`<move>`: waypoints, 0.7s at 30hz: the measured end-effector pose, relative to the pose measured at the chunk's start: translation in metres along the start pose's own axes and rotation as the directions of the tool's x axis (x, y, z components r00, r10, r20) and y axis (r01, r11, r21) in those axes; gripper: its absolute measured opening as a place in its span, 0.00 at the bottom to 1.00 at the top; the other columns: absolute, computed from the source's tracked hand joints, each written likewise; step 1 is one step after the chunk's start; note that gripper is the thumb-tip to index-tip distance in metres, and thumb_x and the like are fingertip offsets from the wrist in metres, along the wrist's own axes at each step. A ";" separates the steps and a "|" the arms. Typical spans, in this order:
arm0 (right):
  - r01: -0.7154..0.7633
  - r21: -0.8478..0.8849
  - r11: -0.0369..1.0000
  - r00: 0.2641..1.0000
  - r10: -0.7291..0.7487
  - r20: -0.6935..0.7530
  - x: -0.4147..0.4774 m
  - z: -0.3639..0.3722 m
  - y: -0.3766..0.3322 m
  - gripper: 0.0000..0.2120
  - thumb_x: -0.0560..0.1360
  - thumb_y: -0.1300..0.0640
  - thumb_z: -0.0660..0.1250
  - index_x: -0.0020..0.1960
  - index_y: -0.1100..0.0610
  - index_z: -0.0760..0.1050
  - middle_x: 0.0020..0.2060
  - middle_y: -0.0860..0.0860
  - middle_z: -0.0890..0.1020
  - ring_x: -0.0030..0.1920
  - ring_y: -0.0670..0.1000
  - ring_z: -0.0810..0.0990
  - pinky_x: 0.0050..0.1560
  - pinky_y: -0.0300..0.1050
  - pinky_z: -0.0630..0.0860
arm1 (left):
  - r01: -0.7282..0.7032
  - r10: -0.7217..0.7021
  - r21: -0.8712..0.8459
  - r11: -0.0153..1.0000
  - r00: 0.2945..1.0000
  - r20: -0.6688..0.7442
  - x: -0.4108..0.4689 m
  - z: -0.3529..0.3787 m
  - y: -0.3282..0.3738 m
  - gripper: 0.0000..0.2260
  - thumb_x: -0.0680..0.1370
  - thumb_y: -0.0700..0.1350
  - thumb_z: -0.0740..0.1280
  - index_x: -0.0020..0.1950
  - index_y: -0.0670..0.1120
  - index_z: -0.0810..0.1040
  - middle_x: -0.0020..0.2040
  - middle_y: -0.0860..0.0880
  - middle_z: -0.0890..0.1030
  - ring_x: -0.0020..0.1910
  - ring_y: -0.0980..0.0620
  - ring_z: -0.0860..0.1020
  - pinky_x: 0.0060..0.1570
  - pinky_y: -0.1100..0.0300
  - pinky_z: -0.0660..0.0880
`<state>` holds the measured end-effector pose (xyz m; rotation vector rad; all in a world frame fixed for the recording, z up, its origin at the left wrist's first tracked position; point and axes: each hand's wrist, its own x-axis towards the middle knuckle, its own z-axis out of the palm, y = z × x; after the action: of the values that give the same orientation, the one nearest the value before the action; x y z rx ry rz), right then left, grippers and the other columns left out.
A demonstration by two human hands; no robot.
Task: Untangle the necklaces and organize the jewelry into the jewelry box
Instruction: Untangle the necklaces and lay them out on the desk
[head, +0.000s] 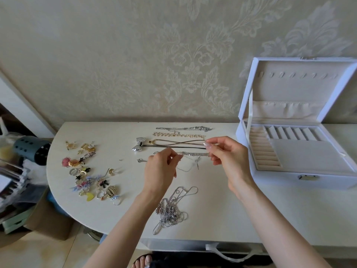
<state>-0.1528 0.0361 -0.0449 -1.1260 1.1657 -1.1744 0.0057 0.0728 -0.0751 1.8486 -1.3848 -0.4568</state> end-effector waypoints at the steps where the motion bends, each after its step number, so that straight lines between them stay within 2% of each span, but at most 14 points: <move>1: -0.026 0.060 0.998 1.000 0.025 0.009 0.000 -0.001 -0.002 0.02 0.72 0.65 0.71 0.43 0.60 0.80 0.26 0.50 0.78 0.27 0.45 0.75 0.30 0.34 0.72 | 0.000 0.000 0.003 1.000 1.000 -0.005 0.000 0.000 -0.001 0.09 0.77 0.46 0.67 0.37 0.45 0.77 0.22 0.51 0.76 0.23 0.58 0.70 0.31 0.61 0.67; 3: -0.076 0.183 0.980 0.997 0.068 0.045 0.000 -0.001 -0.004 0.03 0.72 0.65 0.69 0.44 0.59 0.80 0.29 0.53 0.82 0.30 0.47 0.78 0.32 0.35 0.75 | -0.011 0.011 0.007 1.000 1.000 -0.010 0.000 0.000 -0.002 0.09 0.76 0.46 0.68 0.36 0.46 0.76 0.22 0.51 0.76 0.24 0.58 0.70 0.34 0.60 0.70; 5: -0.081 0.223 0.971 0.996 0.068 0.066 0.000 -0.001 -0.004 0.05 0.73 0.67 0.67 0.46 0.59 0.80 0.33 0.54 0.84 0.33 0.49 0.81 0.36 0.36 0.77 | -0.025 0.025 0.007 1.000 1.000 -0.009 0.000 0.001 -0.001 0.09 0.76 0.47 0.68 0.37 0.45 0.78 0.22 0.52 0.75 0.25 0.56 0.72 0.35 0.59 0.71; 8: -0.045 0.039 0.998 0.991 0.040 0.125 0.000 0.000 0.000 0.09 0.73 0.69 0.67 0.47 0.57 0.80 0.40 0.52 0.85 0.38 0.46 0.81 0.38 0.35 0.77 | -0.038 0.038 -0.033 0.999 0.999 0.001 0.000 0.002 0.002 0.10 0.76 0.50 0.68 0.38 0.46 0.78 0.22 0.52 0.75 0.24 0.57 0.70 0.31 0.61 0.67; 11: -0.013 -0.181 0.983 0.953 0.066 0.295 -0.005 0.007 0.006 0.12 0.70 0.71 0.68 0.48 0.56 0.78 0.43 0.50 0.85 0.40 0.43 0.80 0.41 0.34 0.76 | -0.027 0.027 -0.090 0.996 1.000 0.002 -0.001 0.003 0.006 0.10 0.75 0.50 0.69 0.37 0.47 0.75 0.23 0.51 0.75 0.24 0.57 0.70 0.29 0.63 0.64; 15: -0.030 -0.170 0.985 0.925 0.092 0.370 -0.007 0.016 0.011 0.12 0.69 0.70 0.71 0.49 0.59 0.76 0.37 0.51 0.82 0.36 0.44 0.79 0.46 0.35 0.76 | 0.015 -0.018 -0.159 0.987 1.000 -0.013 -0.001 0.003 0.010 0.11 0.73 0.50 0.69 0.36 0.48 0.70 0.27 0.50 0.74 0.29 0.51 0.72 0.32 0.56 0.68; 18: -0.028 -0.184 0.982 0.916 0.099 0.389 -0.005 0.013 0.011 0.11 0.70 0.68 0.68 0.49 0.56 0.79 0.36 0.52 0.80 0.39 0.47 0.79 0.53 0.43 0.74 | 0.024 -0.028 -0.164 0.986 0.999 -0.022 -0.001 0.001 0.011 0.11 0.74 0.48 0.69 0.37 0.47 0.70 0.26 0.52 0.71 0.26 0.56 0.68 0.28 0.64 0.64; 21: -0.052 -0.167 0.985 0.894 0.121 0.432 -0.005 0.010 0.007 0.11 0.65 0.61 0.65 0.46 0.53 0.81 0.35 0.52 0.76 0.37 0.47 0.73 0.42 0.35 0.70 | 0.067 -0.070 -0.180 0.981 0.997 -0.012 -0.001 0.001 0.012 0.12 0.74 0.50 0.69 0.38 0.45 0.71 0.27 0.53 0.71 0.26 0.57 0.66 0.27 0.66 0.62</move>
<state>-0.1424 0.0422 -0.0504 -1.3571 0.9474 -0.7148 -0.0028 0.0717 -0.0670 1.7527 -1.2288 -0.5790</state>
